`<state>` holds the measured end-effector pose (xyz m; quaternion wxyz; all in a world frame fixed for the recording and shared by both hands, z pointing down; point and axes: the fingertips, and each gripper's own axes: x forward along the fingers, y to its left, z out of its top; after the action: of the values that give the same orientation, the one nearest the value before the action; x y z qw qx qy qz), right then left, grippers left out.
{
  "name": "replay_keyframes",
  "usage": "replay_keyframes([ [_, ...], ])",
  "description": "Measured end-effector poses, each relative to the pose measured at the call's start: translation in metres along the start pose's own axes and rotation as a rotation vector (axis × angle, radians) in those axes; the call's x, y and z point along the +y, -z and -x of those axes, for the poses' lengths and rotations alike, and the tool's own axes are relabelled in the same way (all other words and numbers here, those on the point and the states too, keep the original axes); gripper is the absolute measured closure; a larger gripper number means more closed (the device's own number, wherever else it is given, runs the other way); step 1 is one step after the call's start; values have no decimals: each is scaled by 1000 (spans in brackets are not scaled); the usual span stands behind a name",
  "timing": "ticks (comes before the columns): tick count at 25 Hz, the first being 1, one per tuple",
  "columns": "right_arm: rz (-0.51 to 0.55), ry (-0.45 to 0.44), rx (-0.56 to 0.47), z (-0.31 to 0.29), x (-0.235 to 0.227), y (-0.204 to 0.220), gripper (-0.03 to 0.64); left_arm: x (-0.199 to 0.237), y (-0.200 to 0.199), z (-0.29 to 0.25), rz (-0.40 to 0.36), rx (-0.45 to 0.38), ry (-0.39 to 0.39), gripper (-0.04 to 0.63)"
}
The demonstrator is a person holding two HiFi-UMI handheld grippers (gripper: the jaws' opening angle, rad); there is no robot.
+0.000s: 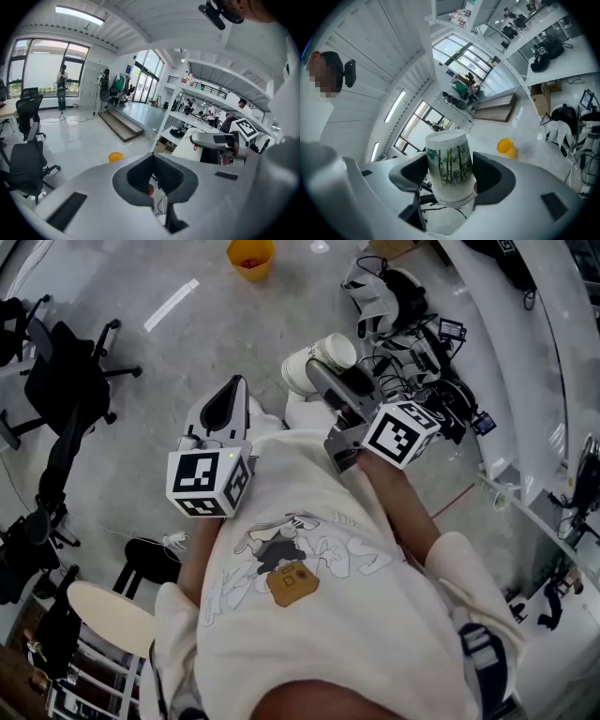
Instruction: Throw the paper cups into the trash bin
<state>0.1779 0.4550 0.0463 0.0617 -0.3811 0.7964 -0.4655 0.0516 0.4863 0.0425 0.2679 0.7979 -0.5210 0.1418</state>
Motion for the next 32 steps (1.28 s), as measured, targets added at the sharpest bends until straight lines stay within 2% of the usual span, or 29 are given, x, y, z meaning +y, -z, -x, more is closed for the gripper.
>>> replay_keyframes([
  [7,14,-30,-19,11,-11,-25,314,-13,-4,-9,-13,-7,-30,589],
  [14,29,-22,0,17,-35,-29,314,-15,9,-15,20,-5,-73,589],
  [19,37,-14,14,7,-42,-37,314,-5,-7,-27,18,-8,-76,589],
  [25,71,-19,32,-63,-40,-62,314,41,-40,-71,20,-6,-52,589],
  [32,89,6,119,-194,-41,-99,316,148,-112,-155,44,47,-3,589],
])
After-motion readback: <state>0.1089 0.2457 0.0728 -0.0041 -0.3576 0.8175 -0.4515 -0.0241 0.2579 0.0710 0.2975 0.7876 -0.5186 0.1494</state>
